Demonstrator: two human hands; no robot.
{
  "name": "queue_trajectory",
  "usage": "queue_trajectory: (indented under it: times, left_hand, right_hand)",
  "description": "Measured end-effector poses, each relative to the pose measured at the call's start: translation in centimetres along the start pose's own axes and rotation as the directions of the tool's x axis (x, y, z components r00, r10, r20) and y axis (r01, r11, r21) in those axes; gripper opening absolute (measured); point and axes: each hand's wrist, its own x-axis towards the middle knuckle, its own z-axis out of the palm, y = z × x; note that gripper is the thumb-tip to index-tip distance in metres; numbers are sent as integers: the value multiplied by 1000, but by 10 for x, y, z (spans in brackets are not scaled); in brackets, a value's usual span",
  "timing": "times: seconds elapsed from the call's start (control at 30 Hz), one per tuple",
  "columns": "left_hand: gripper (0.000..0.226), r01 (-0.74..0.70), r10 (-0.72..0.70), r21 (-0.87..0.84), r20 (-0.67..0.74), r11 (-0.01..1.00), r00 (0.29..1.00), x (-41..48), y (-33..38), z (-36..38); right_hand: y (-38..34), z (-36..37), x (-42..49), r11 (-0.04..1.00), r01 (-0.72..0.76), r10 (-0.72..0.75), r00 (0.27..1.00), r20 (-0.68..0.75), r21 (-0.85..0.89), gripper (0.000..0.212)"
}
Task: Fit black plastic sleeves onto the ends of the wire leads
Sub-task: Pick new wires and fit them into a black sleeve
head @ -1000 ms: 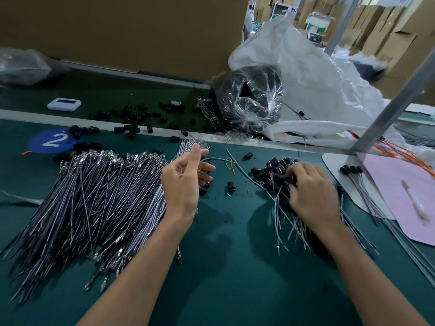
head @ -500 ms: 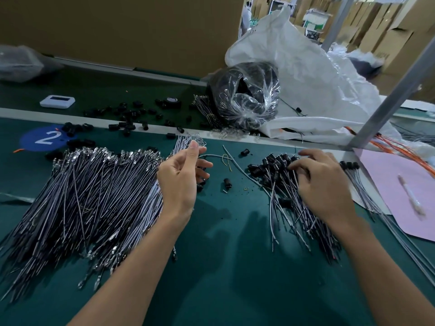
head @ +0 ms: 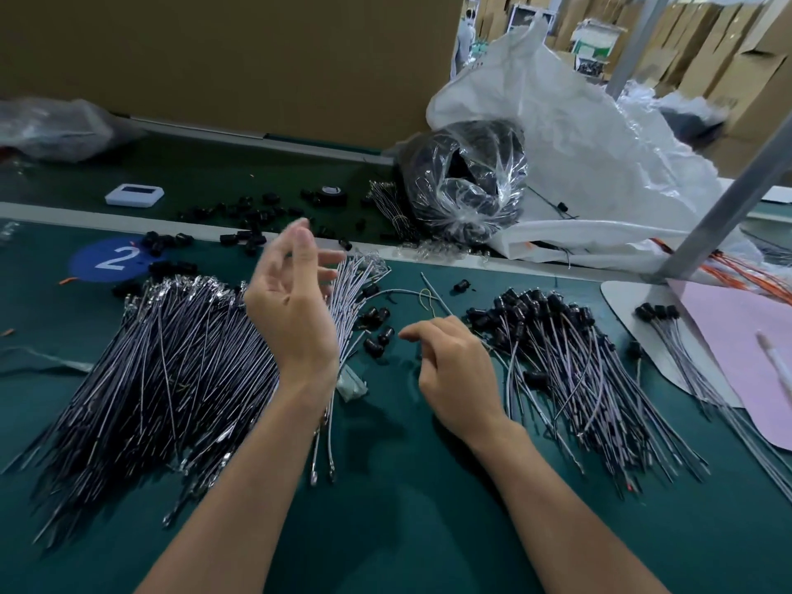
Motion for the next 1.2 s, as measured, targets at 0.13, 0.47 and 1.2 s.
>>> queue_trajectory:
  times: [0.13,0.47,1.2]
  left_hand:
    - [6,-11,-52,432,133,902,990,19,-5,-14]
    - [16,-378,-381,922,379,80,843,16,-6,-12]
    - [17,-449,-307,880,475,155,825,6,-25,-8]
  right_hand:
    - [-2,-1,-1,999,-4,5,1000,-16,32,35]
    - [-1,-1,-1,998,16,-15,999,-33,54,34]
    - [-2,1,-2,991,-22,35,995,-97,135,29]
